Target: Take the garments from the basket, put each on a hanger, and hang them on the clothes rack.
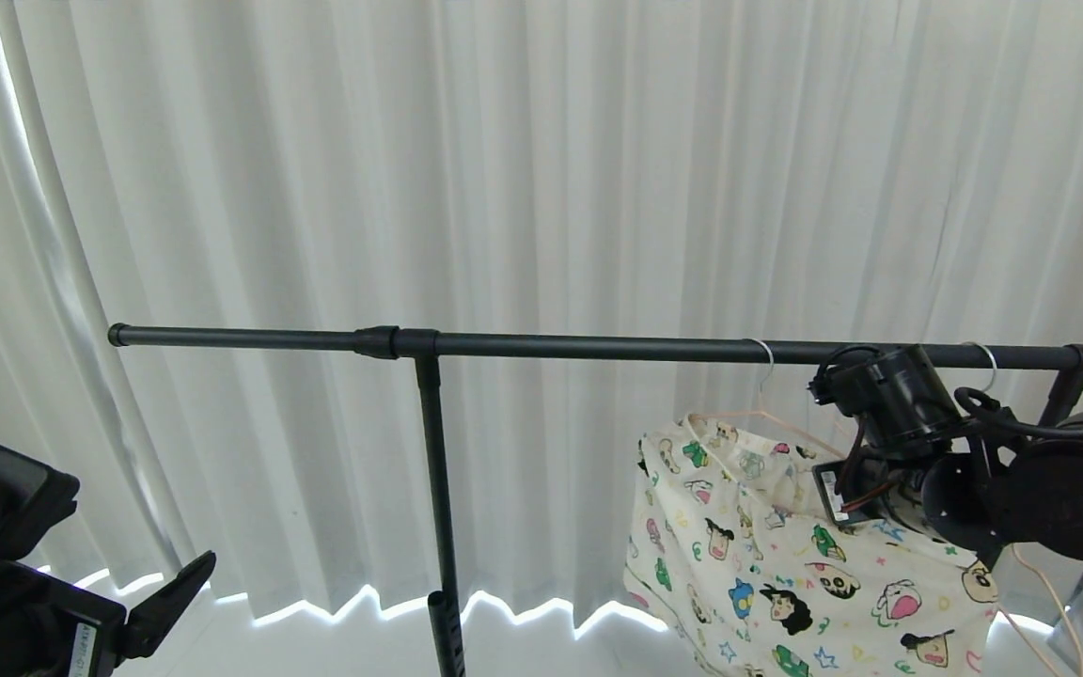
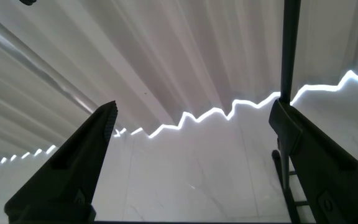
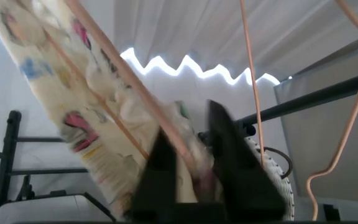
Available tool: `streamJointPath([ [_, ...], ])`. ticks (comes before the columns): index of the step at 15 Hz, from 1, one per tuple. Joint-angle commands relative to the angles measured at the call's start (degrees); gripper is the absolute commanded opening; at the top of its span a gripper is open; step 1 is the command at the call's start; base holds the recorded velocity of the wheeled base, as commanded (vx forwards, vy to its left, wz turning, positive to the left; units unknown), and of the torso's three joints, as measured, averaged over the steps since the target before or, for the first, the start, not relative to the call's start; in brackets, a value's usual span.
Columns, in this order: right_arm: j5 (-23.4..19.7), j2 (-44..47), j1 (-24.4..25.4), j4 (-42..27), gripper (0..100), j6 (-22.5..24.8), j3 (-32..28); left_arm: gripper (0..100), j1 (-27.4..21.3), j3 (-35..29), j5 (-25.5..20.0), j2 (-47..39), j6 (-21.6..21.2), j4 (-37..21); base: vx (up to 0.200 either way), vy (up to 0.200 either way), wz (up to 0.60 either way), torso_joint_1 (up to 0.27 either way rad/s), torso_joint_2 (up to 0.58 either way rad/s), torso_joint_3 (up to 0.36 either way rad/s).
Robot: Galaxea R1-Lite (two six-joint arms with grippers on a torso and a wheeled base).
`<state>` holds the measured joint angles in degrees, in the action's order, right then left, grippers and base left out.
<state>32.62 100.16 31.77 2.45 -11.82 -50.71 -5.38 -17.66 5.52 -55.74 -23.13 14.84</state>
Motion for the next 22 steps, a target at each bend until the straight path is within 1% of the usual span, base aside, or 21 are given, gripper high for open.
streamJointPath([
  [1, 0.0, -1.4, 0.4, 0.0, 100, 0.0, 0.1, 100, 0.0, 0.0, 0.0, 0.0, 0.0, 0.0, 0.0, 0.0, 0.0, 0.0, 0.0, 0.0],
  [5, -0.4, -5.7, 0.8, -0.2, 100, -0.1, 0.1, 100, 0.0, 0.3, 0.0, 0.6, 0.3, 0.0, 0.0, 0.0, 0.0, 0.0, 0.0, 0.0],
  [6, -0.6, -6.6, 1.0, 0.0, 100, -0.7, 0.2, 100, 0.0, 0.3, 0.0, 0.8, 0.3, 0.0, 0.0, 0.0, 0.0, 0.0, 0.0, 0.0],
  [8, -0.9, -8.7, 2.3, 0.1, 100, -4.2, 0.1, 100, 0.0, 0.5, 0.0, 0.9, 0.3, 0.0, 0.0, 0.0, 0.0, 0.0, 0.0, 0.0],
  [9, -1.1, -10.1, 2.9, 0.1, 100, -4.4, 0.1, 100, 0.0, 0.5, 0.0, 1.0, 0.3, 0.0, 0.0, 0.0, 0.0, 0.0, 0.0, 0.0],
  [10, -3.2, -13.1, 4.4, 0.1, 100, -4.5, 0.1, 100, 0.2, 0.6, 0.0, 1.2, 0.4, 0.0, 0.0, 0.0, 0.0, 0.0, 0.0, 0.0],
  [11, -5.6, -15.3, 4.6, 0.1, 100, -4.3, 0.1, 100, 0.3, 0.6, 0.0, 1.4, 0.4, 0.0, 0.0, 0.0, 0.0, 0.0, 0.0, 0.0],
  [12, -6.1, -16.7, 4.5, 0.0, 100, -4.1, -0.1, 100, 0.3, 0.6, 0.0, 1.4, 0.4, 0.0, 0.0, 0.0, 0.0, 0.0, 0.0, 0.0],
  [13, -5.9, -18.8, 3.2, -1.2, 100, -3.3, 0.1, 100, 0.3, 0.5, 0.0, 1.4, 0.4, 0.0, 0.0, 0.0, 0.0, 0.0, 0.0, 0.0],
  [14, -5.9, -21.7, 0.7, -5.9, 100, -0.9, 0.5, 100, 0.6, 0.6, 0.1, 1.4, 0.4, 0.0, 0.0, 0.0, 0.0, 0.0, 0.0, 0.0],
  [15, -5.9, -25.1, -2.8, -13.1, 100, 2.2, 0.5, 100, 1.2, 0.6, 0.1, 1.6, 0.4, 0.0, 0.0, 0.0, 0.0, 0.0, 0.0, 0.0],
  [16, -5.9, -28.4, -6.1, -18.7, 100, 5.0, 0.7, 100, 2.0, 0.5, 0.1, 1.8, 0.4, 0.0, 0.0, 0.0, 0.0, 0.0, 0.0, 0.0],
  [17, -6.0, -30.6, -9.2, -20.0, 100, 7.0, 1.8, 100, 2.6, 0.5, 0.2, 1.8, 0.4, 0.0, 0.0, 0.0, 0.0, 0.0, 0.0, 0.0],
  [19, -5.8, -33.4, -12.3, -19.9, 100, 10.0, 3.8, 100, 3.8, 0.5, 0.2, 1.8, 0.4, 0.0, -0.2, 0.0, 0.0, 0.005, 0.0, 0.005],
  [20, -5.8, -34.8, -13.3, -19.9, 100, 11.8, 4.5, 100, 4.1, 0.5, 0.2, 1.9, 0.4, 0.0, -0.2, 0.0, 0.0, 0.022, 0.0, 0.002],
  [22, -5.7, -36.9, -13.3, -19.8, 100, 14.7, 5.6, 100, 4.5, 0.5, 0.3, 2.0, 0.4, 0.0, -0.2, 0.0, 0.0, -0.002, 0.0, 0.0],
])
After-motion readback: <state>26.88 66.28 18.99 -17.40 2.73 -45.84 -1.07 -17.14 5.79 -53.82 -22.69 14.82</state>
